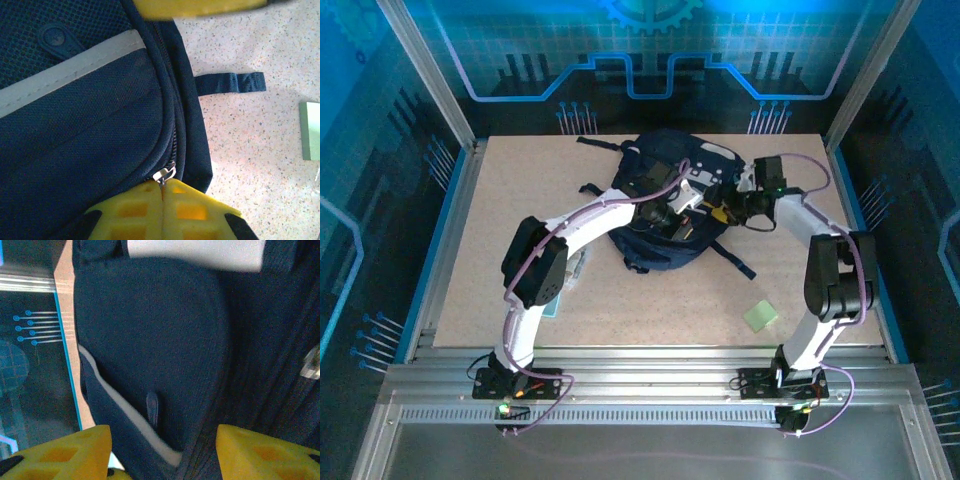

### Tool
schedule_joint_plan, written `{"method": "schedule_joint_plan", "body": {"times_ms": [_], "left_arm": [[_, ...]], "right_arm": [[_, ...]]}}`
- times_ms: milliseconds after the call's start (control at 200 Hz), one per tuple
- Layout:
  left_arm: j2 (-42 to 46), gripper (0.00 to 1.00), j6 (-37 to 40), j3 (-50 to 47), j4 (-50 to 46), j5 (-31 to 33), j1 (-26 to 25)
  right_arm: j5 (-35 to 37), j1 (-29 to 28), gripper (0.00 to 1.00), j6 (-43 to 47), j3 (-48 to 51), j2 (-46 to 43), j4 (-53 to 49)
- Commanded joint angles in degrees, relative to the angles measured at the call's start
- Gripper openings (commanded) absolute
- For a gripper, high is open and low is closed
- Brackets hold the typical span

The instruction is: Pack the student bag

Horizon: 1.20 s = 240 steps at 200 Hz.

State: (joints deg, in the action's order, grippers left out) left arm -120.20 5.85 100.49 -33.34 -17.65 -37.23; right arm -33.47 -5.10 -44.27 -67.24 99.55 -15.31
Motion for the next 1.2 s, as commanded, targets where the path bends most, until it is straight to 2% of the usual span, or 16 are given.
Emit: {"method": "schedule_joint_plan", "body": {"times_ms": [0,75,170,240,305,375,475,550,715,850,905,960,1076,1151,1196], "left_arm": [[1.1,0.00,-1.1,-0.1,0.3,1.2,-0.5],[2.0,0.00,-1.6,-1.7,2.0,1.1,-0.8],[2.7,0.00,-2.7,-2.8,3.3,0.7,-0.9],[3.1,0.00,-2.7,-3.6,3.4,1.1,-0.8],[3.4,0.00,-1.9,-4.5,2.5,2.8,-0.7],[3.6,0.00,-1.0,-5.5,0.0,8.1,0.1],[3.7,0.00,-1.8,-6.6,-4.7,15.6,3.5],[4.2,0.00,-3.0,-7.0,-6.9,18.9,6.7],[7.3,0.00,-4.2,-9.1,-6.4,23.0,10.3],[8.3,0.00,-4.6,-10.0,-5.8,29.3,13.0],[8.0,0.00,-6.2,-9.3,-6.3,28.5,14.8],[7.9,0.00,-7.7,-8.3,-7.2,24.9,15.5],[10.4,0.00,-9.2,-9.3,-5.6,18.0,12.6],[12.1,0.00,-10.5,-10.2,-3.2,15.2,9.1],[12.3,0.00,-11.4,-10.0,-1.8,13.7,7.4]], "right_arm": [[0.3,-2.5,0.48,-5.0,2.5,-1.3,5.6],[0.6,-3.6,0.31,-6.6,2.7,0.4,6.9],[-0.2,-4.2,0.19,-9.5,3.9,2.4,10.9],[0.1,-4.0,0.00,-10.5,4.7,2.6,12.8],[0.8,-2.9,0.00,-9.5,5.1,1.8,12.4],[1.3,-1.2,0.00,-7.4,5.2,0.5,10.4],[1.9,1.4,0.00,-4.0,4.5,-1.4,6.6],[2.8,2.7,0.00,-1.7,3.5,-2.0,3.6],[2.7,4.1,0.00,-0.5,2.1,-1.5,2.6],[3.6,4.4,0.00,0.6,-0.7,0.3,2.9],[3.9,4.5,0.00,1.6,-2.9,1.7,2.7],[4.7,4.5,0.00,2.2,-5.5,3.5,2.4],[4.9,4.4,0.00,1.6,-10.8,7.5,3.1],[6.1,4.1,0.19,0.0,-12.6,8.2,2.0],[6.7,4.0,0.38,-0.5,-12.0,7.1,1.9]]}}
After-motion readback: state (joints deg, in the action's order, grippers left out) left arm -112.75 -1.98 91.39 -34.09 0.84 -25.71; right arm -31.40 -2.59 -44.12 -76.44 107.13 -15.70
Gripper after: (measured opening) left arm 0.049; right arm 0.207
